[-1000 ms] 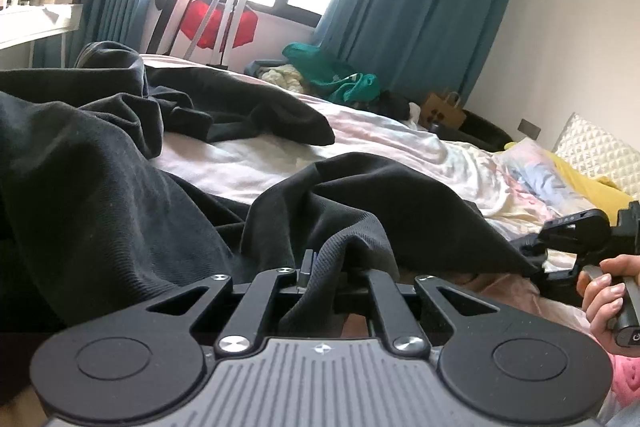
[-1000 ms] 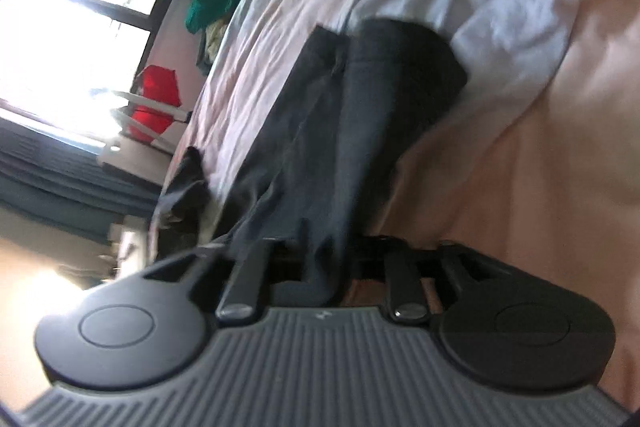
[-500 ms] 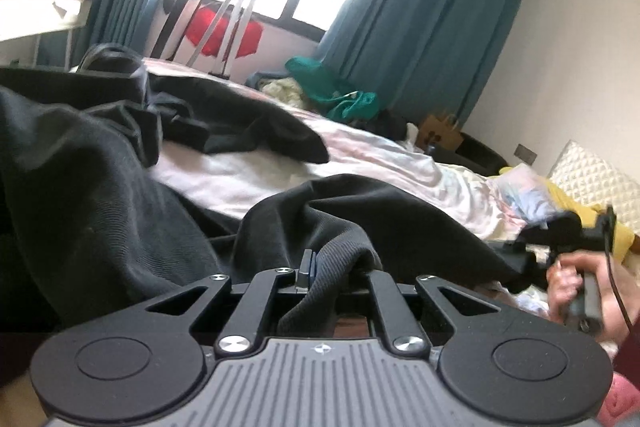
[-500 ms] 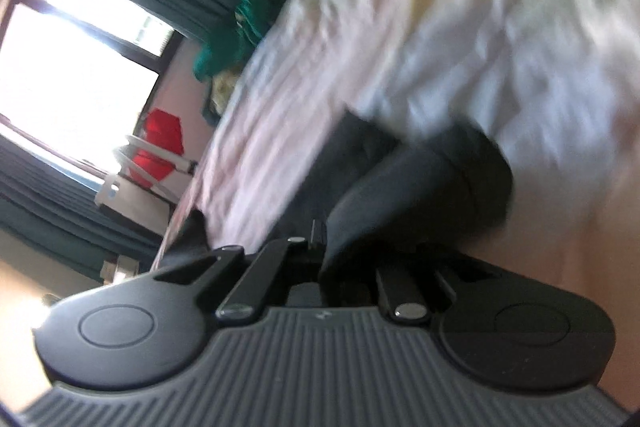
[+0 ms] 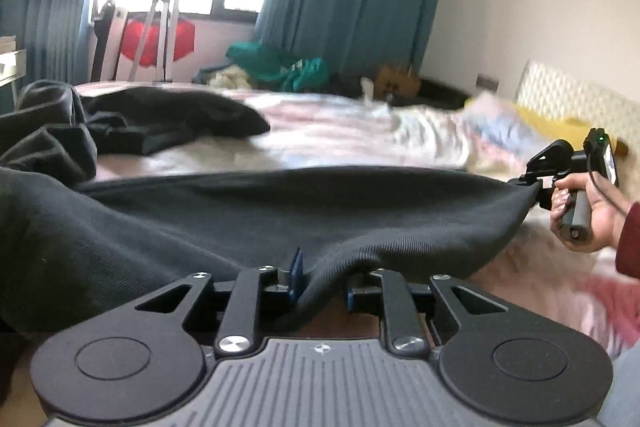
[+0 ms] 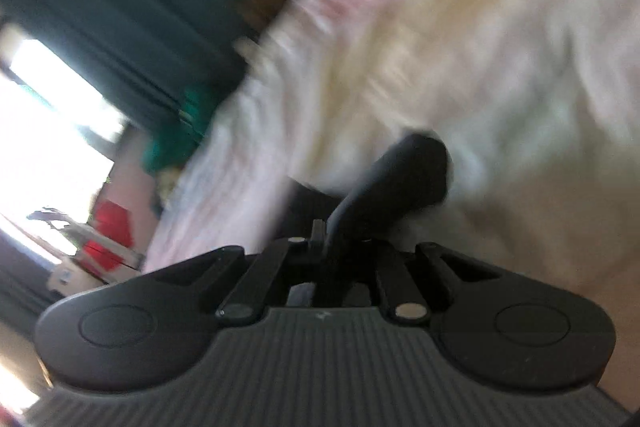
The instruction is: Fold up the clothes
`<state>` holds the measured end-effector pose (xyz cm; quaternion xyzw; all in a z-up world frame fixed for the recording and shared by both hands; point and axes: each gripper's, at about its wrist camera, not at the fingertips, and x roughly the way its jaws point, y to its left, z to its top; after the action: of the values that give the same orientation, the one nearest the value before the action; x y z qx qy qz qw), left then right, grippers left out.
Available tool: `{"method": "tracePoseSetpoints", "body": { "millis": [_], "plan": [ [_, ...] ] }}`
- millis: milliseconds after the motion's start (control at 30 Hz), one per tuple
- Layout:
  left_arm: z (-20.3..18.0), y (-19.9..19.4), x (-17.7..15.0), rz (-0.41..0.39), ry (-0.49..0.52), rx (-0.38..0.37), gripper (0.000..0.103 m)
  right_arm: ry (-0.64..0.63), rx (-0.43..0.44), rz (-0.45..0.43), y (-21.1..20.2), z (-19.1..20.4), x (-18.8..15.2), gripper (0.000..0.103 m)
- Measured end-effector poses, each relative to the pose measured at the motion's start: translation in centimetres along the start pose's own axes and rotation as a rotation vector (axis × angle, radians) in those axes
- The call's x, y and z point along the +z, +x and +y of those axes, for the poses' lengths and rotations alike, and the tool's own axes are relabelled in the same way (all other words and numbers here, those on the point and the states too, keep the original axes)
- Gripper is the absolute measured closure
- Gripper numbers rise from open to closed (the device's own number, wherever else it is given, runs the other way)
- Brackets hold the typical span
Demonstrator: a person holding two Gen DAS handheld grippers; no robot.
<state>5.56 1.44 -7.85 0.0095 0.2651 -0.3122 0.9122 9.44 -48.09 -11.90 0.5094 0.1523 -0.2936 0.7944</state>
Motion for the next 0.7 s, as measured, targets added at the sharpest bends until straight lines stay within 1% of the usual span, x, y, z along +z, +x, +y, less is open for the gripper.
{"method": "tracePoseSetpoints", "body": {
  "millis": [67, 100, 133, 200, 267, 300, 367, 433, 500, 533, 567, 600, 633, 667, 700],
  "plan": [
    [-0.2, -0.3, -0.2, 0.031, -0.002, 0.027, 0.073, 0.055, -0.016, 0.036, 0.7, -1.2, -0.1, 0.098],
    [-0.2, -0.7, -0.3, 0.043, -0.014, 0.051, 0.061, 0.080, -0.009, 0.038, 0.7, -1.5, -0.1, 0.098],
    [-0.1, -1.3, -0.4, 0.052, -0.032, 0.080, 0.045, 0.093, 0.000, 0.037, 0.6, -1.6, -0.1, 0.098],
    [0.3, -2.6, -0.3, 0.074, -0.097, 0.106, 0.037, 0.071, 0.008, 0.029, 0.4, -1.1, 0.0, 0.098],
    [1.6, -4.3, -0.2, 0.100, -0.222, 0.102, 0.025, 0.034, 0.004, 0.025, 0.2, -0.7, 0.0, 0.098],
    [2.8, -5.2, -0.3, 0.105, -0.319, 0.105, 0.013, 0.019, 0.001, 0.024, 0.1, -0.6, 0.0, 0.098],
    [5.7, -6.8, -0.9, 0.113, -0.547, 0.121, 0.010, -0.002, -0.005, 0.024, -0.1, -0.7, 0.0, 0.098],
    [9.3, -8.0, -2.4, 0.108, -0.808, 0.139, 0.001, -0.009, -0.009, 0.022, -0.3, -0.8, -0.3, 0.098],
    [13.4, -8.9, -5.0, 0.069, -1.101, 0.162, 0.000, 0.002, -0.007, 0.022, -0.5, -1.2, -0.3, 0.098],
    [15.2, -9.3, -6.4, 0.040, -1.235, 0.160, 0.001, 0.008, -0.005, 0.021, -0.5, -1.2, -0.2, 0.098],
    [16.8, -9.6, -7.8, 0.006, -1.361, 0.151, 0.001, 0.012, -0.003, 0.020, -0.5, -1.2, -0.1, 0.098],
    [18.0, -9.8, -9.0, -0.039, -1.469, 0.125, 0.001, 0.014, -0.003, 0.019, -0.5, -1.3, -0.1, 0.098],
    [18.8, -10.1, -9.8, -0.084, -1.552, 0.101, 0.001, 0.017, -0.003, 0.019, -0.5, -1.3, -0.1, 0.098],
    [19.1, -10.5, -10.2, -0.132, -1.587, 0.109, 0.001, 0.021, -0.004, 0.018, -0.5, -1.3, -0.1, 0.098],
    [19.3, -11.0, -10.3, -0.181, -1.601, 0.129, 0.002, 0.024, -0.003, 0.017, -0.6, -1.3, -0.1, 0.098]
  ]
}}
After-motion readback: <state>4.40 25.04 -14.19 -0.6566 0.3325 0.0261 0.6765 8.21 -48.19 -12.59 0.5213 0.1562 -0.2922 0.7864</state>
